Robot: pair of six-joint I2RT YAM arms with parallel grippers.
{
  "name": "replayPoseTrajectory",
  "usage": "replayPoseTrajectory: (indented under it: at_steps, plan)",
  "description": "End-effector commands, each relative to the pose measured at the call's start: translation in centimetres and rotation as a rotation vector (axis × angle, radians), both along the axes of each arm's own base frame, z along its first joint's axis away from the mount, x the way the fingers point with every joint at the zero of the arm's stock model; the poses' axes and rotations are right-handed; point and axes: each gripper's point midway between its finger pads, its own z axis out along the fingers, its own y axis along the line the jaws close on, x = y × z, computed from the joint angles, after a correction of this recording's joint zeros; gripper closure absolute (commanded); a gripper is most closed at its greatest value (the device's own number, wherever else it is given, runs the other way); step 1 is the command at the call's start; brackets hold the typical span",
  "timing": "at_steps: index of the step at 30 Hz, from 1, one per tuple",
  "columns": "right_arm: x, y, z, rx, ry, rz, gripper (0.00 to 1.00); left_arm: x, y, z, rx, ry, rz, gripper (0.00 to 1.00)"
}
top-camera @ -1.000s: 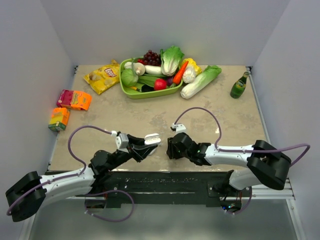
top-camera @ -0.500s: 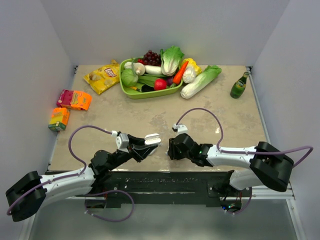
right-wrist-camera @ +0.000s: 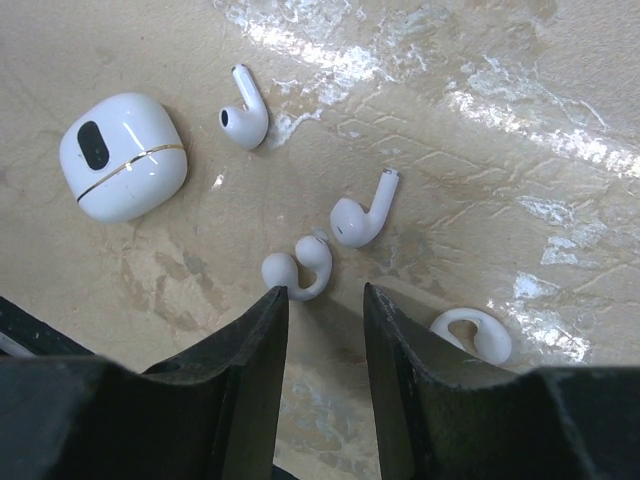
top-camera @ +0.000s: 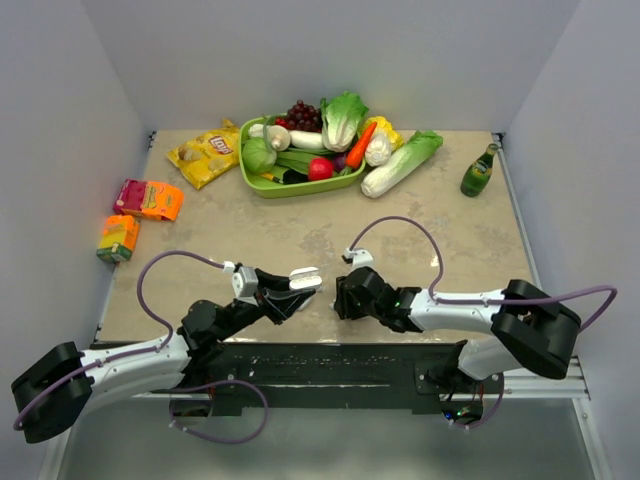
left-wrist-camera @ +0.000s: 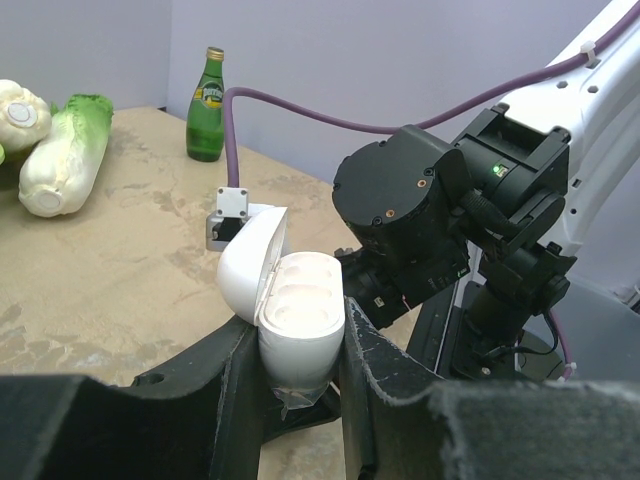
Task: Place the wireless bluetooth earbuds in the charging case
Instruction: Pick up the earbud from the center of the board.
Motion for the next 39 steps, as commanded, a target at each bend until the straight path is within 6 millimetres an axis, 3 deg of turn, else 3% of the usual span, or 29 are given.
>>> replayPoseTrajectory:
  at_steps: [1,15,18,22,27,34,38,39]
  plan:
    - [0.8,0.4,0.1,-0.014,-0.018,-0.016,0.60,-0.9,1.5,-5.4,0.072,0.062,0.010,1.00]
    - [1.1,1.5,0.0,0.003,-0.018,0.004,0.64,-1.0,1.7,-5.8,0.074,0.069,0.009,1.00]
    - [1.1,1.6,0.1,0.010,-0.024,0.005,0.69,-1.0,1.7,-5.9,0.076,0.070,0.010,1.00]
    - [1.3,1.7,0.5,0.022,-0.035,0.006,0.85,-1.0,1.7,-5.8,0.074,0.069,0.012,1.00]
    - [1.3,1.4,1.2,0.029,-0.051,-0.002,0.97,-1.0,1.7,-5.9,0.075,0.068,0.010,1.00]
    - [1.8,-0.3,5.9,0.038,-0.169,0.004,1.00,-0.8,1.6,-5.5,0.074,0.060,0.017,1.00]
    - [0.7,-1.2,8.6,-0.015,-0.215,0.102,1.00,-0.8,1.4,-5.5,0.079,0.068,0.008,1.00]
    - [0.2,-1.4,10.1,-0.024,-0.245,0.148,1.00,-0.8,1.3,-5.5,0.080,0.069,0.008,1.00]
